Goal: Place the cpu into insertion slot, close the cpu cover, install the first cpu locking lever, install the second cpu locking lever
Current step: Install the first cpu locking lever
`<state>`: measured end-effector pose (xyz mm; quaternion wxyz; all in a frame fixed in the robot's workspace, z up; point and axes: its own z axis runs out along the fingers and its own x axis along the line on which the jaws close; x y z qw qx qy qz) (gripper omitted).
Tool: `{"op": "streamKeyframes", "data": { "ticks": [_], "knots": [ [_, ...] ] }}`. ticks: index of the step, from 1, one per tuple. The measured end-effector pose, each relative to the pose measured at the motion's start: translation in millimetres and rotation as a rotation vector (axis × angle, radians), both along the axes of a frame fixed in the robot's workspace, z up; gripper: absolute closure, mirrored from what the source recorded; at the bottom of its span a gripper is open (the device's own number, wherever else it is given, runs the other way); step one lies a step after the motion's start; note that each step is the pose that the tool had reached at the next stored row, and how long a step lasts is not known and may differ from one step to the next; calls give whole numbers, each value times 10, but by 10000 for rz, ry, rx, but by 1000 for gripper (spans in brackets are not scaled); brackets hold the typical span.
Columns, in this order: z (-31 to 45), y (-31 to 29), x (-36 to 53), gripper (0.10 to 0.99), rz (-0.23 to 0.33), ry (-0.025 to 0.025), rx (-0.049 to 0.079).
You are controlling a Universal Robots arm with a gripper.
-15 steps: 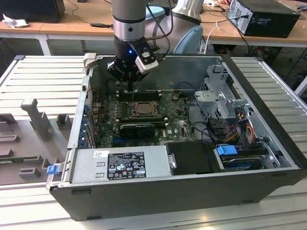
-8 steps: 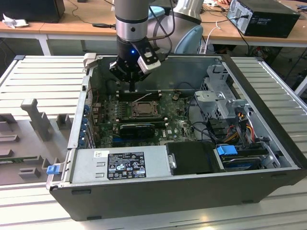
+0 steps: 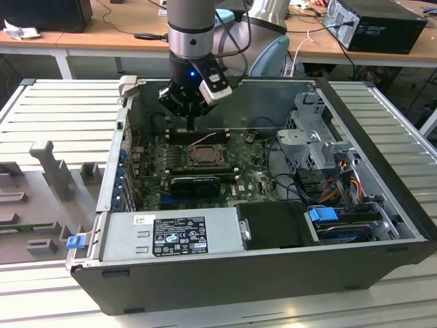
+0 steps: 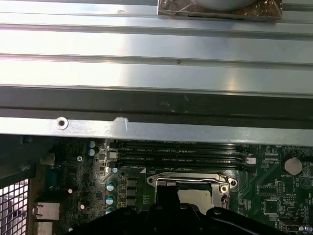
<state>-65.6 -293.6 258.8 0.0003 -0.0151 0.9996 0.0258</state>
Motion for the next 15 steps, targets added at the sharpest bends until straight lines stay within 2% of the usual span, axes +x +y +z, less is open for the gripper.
{"op": "streamKeyframes", "data": {
  "ticks": [9,11,14,15],
  "knots": [
    [-6,0,92,980,0,-1,1],
    [-10,-1,102,980,0,0,38],
    [-18,-3,118,980,0,0,488],
    [-25,-8,127,980,1,0,719]
  ]
}}
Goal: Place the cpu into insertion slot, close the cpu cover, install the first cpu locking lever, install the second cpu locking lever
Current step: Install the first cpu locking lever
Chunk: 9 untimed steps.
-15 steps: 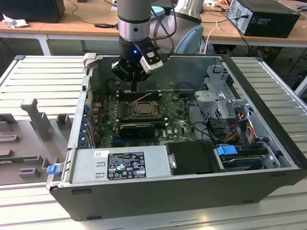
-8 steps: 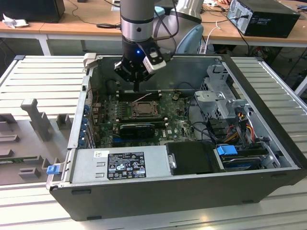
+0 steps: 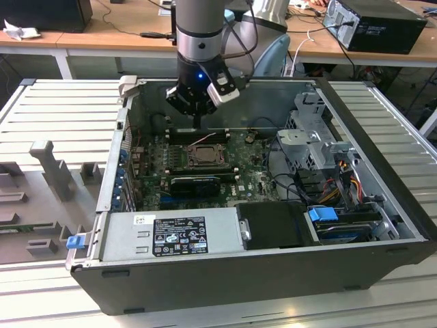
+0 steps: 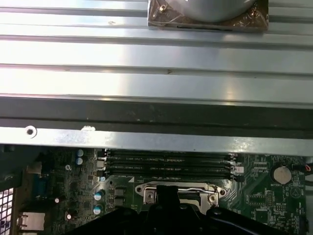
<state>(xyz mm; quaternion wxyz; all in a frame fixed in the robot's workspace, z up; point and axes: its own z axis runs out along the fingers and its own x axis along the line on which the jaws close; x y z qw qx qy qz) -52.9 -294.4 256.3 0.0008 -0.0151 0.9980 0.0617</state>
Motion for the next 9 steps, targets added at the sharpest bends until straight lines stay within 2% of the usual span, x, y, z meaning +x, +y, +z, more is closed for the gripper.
{"op": "streamKeyframes", "data": {
  "ticks": [1,4,6,9],
  "knots": [
    [-25,-2,6,980,1,-3,38],
    [-84,-3,33,980,-1,0,36],
    [-156,0,75,980,53,0,36],
    [-203,8,136,980,210,0,37]
  ]
}}
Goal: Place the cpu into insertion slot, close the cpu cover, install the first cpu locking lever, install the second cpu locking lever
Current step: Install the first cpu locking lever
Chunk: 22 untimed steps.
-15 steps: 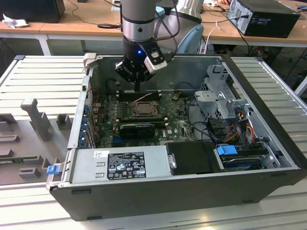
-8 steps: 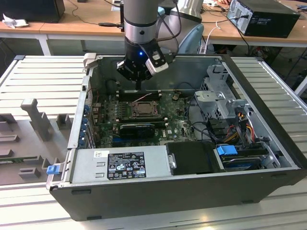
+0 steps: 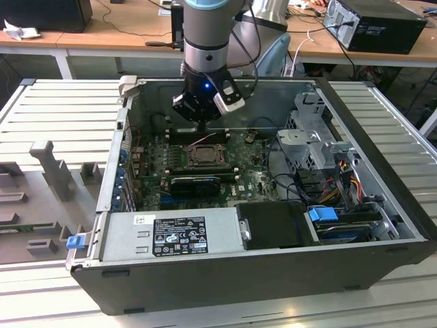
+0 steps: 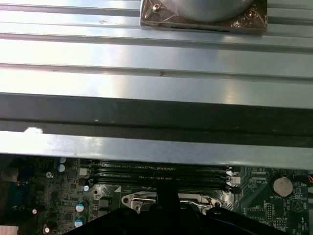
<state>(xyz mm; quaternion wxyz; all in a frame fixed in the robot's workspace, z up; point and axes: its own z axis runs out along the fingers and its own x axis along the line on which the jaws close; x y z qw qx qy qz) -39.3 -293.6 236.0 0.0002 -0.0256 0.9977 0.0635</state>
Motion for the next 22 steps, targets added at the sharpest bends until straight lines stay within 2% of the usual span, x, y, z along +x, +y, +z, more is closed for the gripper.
{"op": "streamKeyframes", "data": {
  "ticks": [4,12,22],
  "knots": [
    [-100,24,47,980,40,0,-1],
    [-167,28,178,980,105,1,-1],
    [-292,28,219,980,107,1,-7]
  ]
}}
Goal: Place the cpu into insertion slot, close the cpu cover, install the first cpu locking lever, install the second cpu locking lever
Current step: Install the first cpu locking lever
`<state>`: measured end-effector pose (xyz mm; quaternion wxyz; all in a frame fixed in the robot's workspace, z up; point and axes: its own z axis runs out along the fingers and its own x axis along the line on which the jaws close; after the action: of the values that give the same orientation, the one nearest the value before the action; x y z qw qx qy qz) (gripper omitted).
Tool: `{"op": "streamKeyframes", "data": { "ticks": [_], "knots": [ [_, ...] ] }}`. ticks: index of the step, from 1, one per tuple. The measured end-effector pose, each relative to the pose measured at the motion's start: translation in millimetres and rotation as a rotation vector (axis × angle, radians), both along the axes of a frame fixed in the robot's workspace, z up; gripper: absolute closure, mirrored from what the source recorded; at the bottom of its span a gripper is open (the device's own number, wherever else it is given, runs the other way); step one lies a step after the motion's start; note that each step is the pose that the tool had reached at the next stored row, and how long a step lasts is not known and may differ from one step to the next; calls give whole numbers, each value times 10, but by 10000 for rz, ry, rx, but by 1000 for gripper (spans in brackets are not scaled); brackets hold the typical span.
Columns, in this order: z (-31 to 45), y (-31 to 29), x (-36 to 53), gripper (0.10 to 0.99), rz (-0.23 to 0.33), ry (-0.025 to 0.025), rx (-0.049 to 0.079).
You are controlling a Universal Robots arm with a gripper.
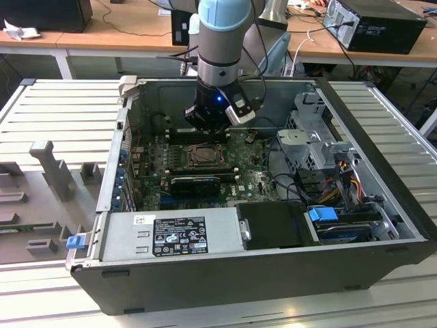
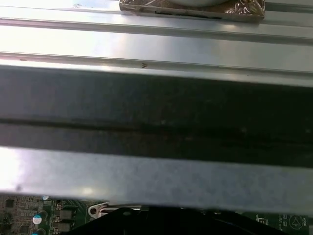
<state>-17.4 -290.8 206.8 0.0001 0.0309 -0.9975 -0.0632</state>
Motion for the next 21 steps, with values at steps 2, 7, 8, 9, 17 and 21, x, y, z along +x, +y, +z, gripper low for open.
{"op": "streamKeyframes", "data": {
  "ticks": [2,7,8,9,17,21],
  "knots": [
    [-13,0,0,980,-1,0,-3],
    [-25,0,2,980,2,1,-27],
    [-25,-1,2,980,2,2,-38],
    [-26,0,2,980,1,1,-44],
    [-33,-1,2,980,-2,0,-185],
    [-53,0,7,980,1,2,-380]
  ]
}}
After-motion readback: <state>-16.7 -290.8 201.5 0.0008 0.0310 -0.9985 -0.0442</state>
